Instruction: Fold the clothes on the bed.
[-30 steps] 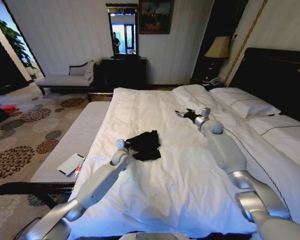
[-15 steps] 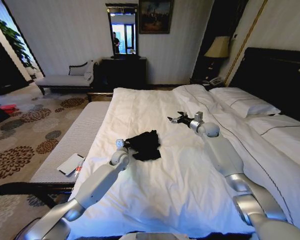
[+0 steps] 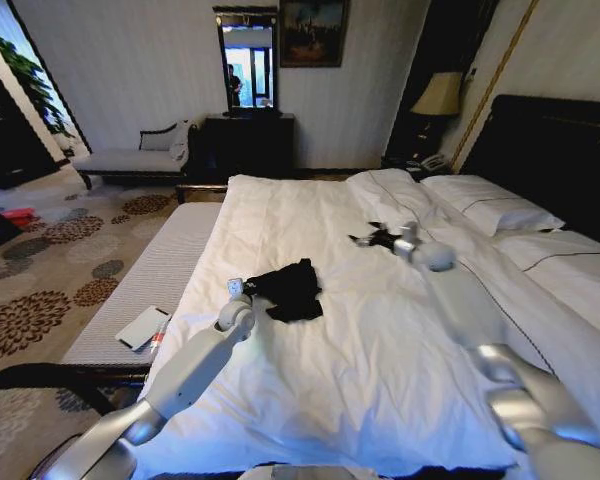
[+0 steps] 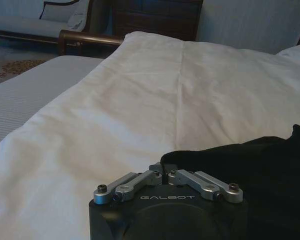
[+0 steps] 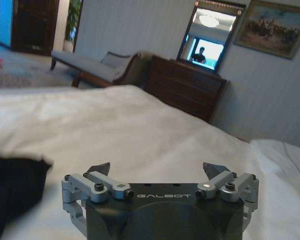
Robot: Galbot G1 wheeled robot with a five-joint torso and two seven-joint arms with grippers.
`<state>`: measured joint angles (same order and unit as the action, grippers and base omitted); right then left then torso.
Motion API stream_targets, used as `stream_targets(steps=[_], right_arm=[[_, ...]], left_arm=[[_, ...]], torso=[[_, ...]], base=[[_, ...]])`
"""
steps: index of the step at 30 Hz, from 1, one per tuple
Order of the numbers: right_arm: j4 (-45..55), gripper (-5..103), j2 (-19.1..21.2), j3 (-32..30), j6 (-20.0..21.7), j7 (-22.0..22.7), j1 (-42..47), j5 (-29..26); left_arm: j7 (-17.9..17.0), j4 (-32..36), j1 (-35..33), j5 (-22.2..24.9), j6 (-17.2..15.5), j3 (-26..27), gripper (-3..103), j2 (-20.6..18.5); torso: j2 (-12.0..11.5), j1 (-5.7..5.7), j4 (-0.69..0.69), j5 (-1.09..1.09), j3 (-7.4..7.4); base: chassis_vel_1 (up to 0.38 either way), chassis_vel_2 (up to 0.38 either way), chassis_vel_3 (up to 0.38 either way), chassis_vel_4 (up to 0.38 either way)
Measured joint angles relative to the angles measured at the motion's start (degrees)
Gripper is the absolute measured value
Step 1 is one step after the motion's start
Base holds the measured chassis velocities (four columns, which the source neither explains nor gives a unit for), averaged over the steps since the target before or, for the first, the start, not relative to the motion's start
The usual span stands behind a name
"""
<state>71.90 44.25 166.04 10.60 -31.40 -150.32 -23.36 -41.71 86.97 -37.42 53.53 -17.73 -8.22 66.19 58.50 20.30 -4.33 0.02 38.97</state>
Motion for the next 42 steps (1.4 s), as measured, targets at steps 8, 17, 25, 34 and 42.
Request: stream_targets(steps=[8, 17, 25, 34, 42], right_arm=[[14.91, 100, -28.52, -2.66, -11.26, 6.61, 30.99, -15.89], [22.8, 100, -40.39, -23.46, -12.38, 10.87, 65.7, -26.9], [25.78, 100, -47.49, -39.63, -10.26, 15.51, 73.81, -35.59], [21.78, 100, -54.5, -59.36, -9.56, 16.73, 86.17, -41.67], [11.45, 100, -70.53, -96.02, -4.19, 20.45, 119.98, -49.82]], left_arm=[[0.07, 0.86, -0.72, -0.28, 0.03, -0.54, 0, 0.08], [-0.69, 2.55, -1.75, -0.89, 0.06, -1.01, 0, 0.26], [-1.05, 3.58, -2.65, -1.3, 0.07, -0.06, 0, 0.47], [-0.93, 3.49, -3.09, -1.51, 0.12, 0.27, 0, 0.54], [-0.99, 3.71, -2.36, -1.14, 0.13, 0.57, 0, 0.25]], torso=[[0.02, -0.02, -0.05, 0.01, -0.02], [0.01, 0.0, 0.04, 0.07, 0.01], [0.02, 0.0, 0.07, -0.21, 0.0], [-0.01, 0.0, -0.05, 0.02, 0.01], [-0.01, 0.02, 0.07, -0.03, 0.03]], base=[[0.0, 0.0, 0.0, 0.0], [0.0, 0.0, 0.0, 0.0], [0.0, 0.0, 0.0, 0.0], [0.0, 0.0, 0.0, 0.0], [0.0, 0.0, 0.0, 0.0]])
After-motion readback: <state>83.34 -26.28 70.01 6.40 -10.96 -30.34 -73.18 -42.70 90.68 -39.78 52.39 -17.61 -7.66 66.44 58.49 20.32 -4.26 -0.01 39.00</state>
